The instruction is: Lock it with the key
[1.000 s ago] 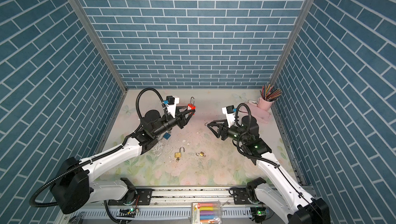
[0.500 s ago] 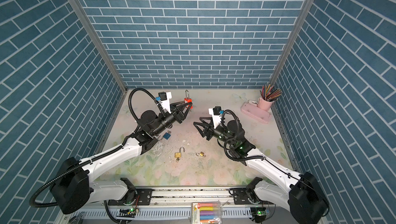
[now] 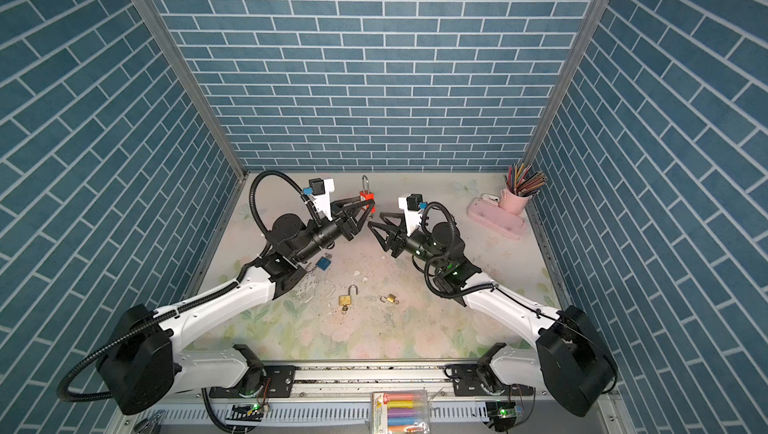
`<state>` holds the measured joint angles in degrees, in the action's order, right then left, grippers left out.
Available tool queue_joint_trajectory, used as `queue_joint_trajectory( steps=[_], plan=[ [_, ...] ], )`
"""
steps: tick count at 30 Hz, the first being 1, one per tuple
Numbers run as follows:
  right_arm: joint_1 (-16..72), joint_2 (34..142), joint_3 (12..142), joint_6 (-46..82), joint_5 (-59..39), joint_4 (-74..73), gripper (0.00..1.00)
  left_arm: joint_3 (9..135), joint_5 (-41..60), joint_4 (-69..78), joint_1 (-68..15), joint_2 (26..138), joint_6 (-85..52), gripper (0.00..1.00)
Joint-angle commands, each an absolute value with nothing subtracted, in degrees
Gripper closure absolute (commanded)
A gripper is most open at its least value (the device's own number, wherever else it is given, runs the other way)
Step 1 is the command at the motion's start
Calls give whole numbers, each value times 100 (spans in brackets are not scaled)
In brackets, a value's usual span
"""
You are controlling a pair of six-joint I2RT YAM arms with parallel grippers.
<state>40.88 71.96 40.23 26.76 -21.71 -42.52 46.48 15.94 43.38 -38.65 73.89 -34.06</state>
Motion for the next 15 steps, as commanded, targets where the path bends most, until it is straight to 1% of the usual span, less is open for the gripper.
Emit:
queue_joint_trajectory(
  steps=[1, 8, 11, 15],
  plan=[
    [4105, 7306, 4235, 2770, -2325, -4493, 47, 4764, 1691, 4634, -3845, 7409, -3385, 92],
    [4109, 7495, 4424, 2881, -2485, -4468, 53, 4764, 1715, 4659, -3849, 7410, -3392, 92],
    [4107, 7557, 4477, 2940, -2540, -4441, 59, 4759, 1714, 4660, -3847, 7418, -3393, 92],
    [4107, 7576, 4516, 2980, -2532, -4412, 69, 4757, 1682, 4628, -3848, 7418, -3400, 92]
  ],
)
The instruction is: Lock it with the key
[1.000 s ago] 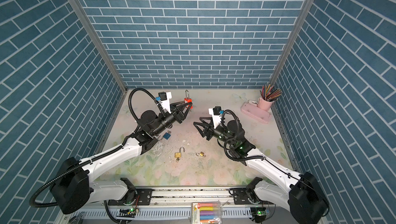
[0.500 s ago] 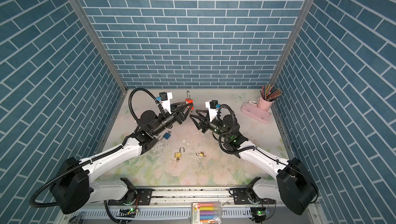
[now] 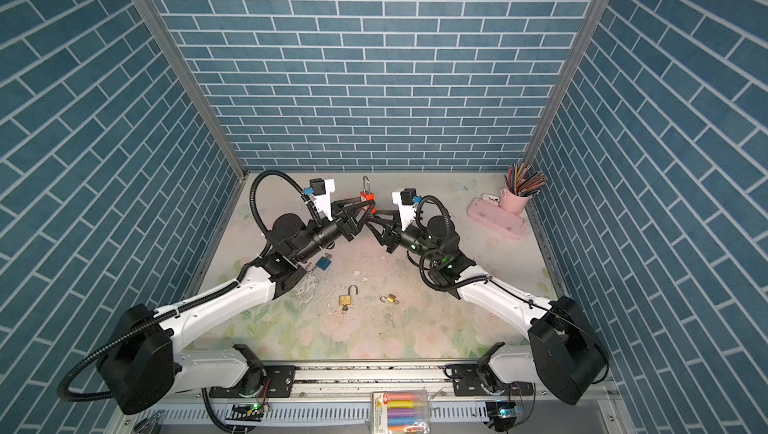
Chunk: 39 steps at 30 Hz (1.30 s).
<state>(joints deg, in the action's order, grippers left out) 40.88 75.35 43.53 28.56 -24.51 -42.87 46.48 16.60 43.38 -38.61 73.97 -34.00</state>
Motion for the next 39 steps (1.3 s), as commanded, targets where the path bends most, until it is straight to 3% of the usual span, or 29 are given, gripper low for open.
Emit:
queue_joint_trajectory(
  steps=[1, 11, 16, 27, 32, 39],
  plan=[
    [4113, 7576, 4523, 2982, -2516, -4395, 72, 4755, 1679, 4617, -3847, 7419, -3409, 92],
    [4111, 7594, 4718, 2916, -2300, -3949, 100, 5095, 1233, 3764, -3914, 7437, -3381, 100],
    [4105, 7596, 4814, 2749, -2074, -3645, 100, 5417, 853, 2907, -3957, 7480, -3305, 100],
    [4288, 7647, 4966, 2007, -1107, -2737, 100, 6724, -1059, -304, -3952, 7990, -3688, 100],
    [4368, 7712, 4899, 2008, -1040, -2809, 100, 6763, -1507, -624, -3929, 8073, -4113, 100],
    [4386, 7788, 4788, 2108, -1280, -2931, 100, 6719, -1276, -638, -3732, 8146, -4635, 100]
  ],
)
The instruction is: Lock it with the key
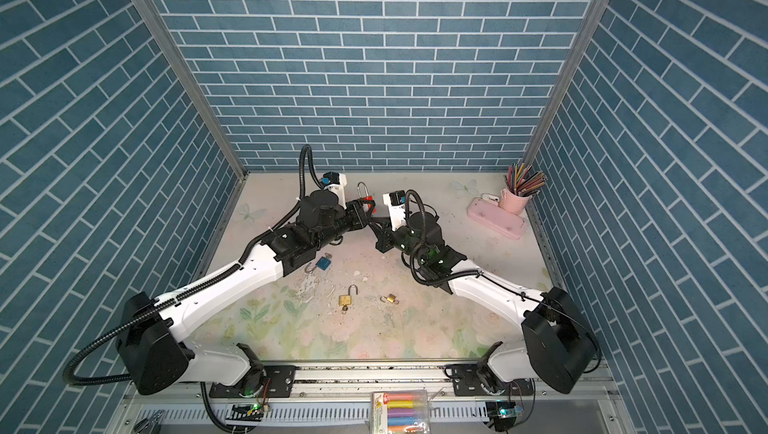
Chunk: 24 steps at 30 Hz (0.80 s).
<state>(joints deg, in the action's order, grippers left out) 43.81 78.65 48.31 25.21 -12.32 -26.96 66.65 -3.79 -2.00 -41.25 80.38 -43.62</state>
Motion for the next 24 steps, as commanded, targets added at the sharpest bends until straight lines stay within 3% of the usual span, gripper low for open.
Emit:
queue_joint_trajectory(
  steps=[1, 9, 18, 24],
  plan=[
    [4386, 7787, 4761, 2122, -1313, -2943, 100, 6668, -1208, -602, -3689, 8139, -4718, 100],
    [4488, 7714, 4104, 2369, -1654, -3242, 100, 6175, -858, -60, -3047, 8026, -5547, 100],
    [4640, 7200, 3066, 2607, -1614, -3289, 100, 5563, -1131, 384, -2033, 7640, -6514, 100],
    [4649, 6974, 2935, 2614, -1485, -3214, 100, 5557, -1152, 384, -1797, 7565, -6362, 100]
  ],
)
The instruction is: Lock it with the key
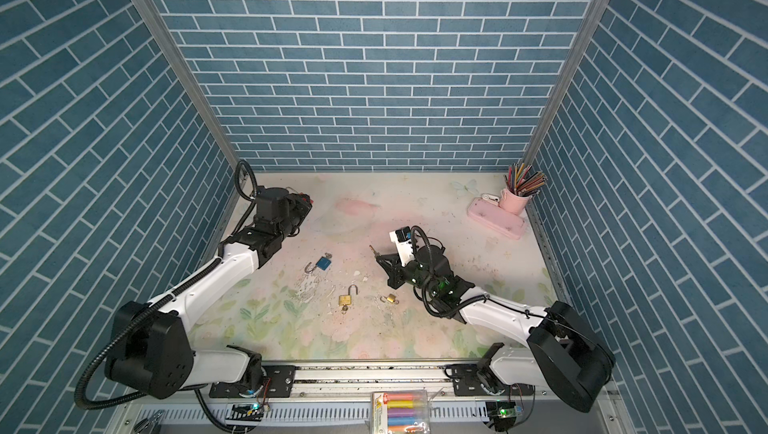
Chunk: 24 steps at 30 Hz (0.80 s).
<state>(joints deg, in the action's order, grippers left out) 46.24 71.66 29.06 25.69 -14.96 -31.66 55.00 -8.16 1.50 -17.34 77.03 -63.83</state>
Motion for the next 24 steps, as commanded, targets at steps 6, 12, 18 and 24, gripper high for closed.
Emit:
queue_joint_trajectory(
  steps=[6, 12, 18, 24],
  plan=[
    [4641, 6925, 3105, 2592, -1245, -3040, 100, 6123, -716, -351, -1793, 7917, -5412, 100],
    [4541, 7000, 3385, 2763, -1025, -2580, 100, 6673, -385, -1452, -2062, 8686, -4147, 100],
    [4457, 7199, 3508, 2801, -1116, -2439, 100, 7273, -434, -2414, -2364, 9708, -3176, 100],
    [4447, 7413, 3563, 2891, -1239, -2381, 100, 7652, -229, -2564, -2499, 10446, -2846, 100]
  ],
)
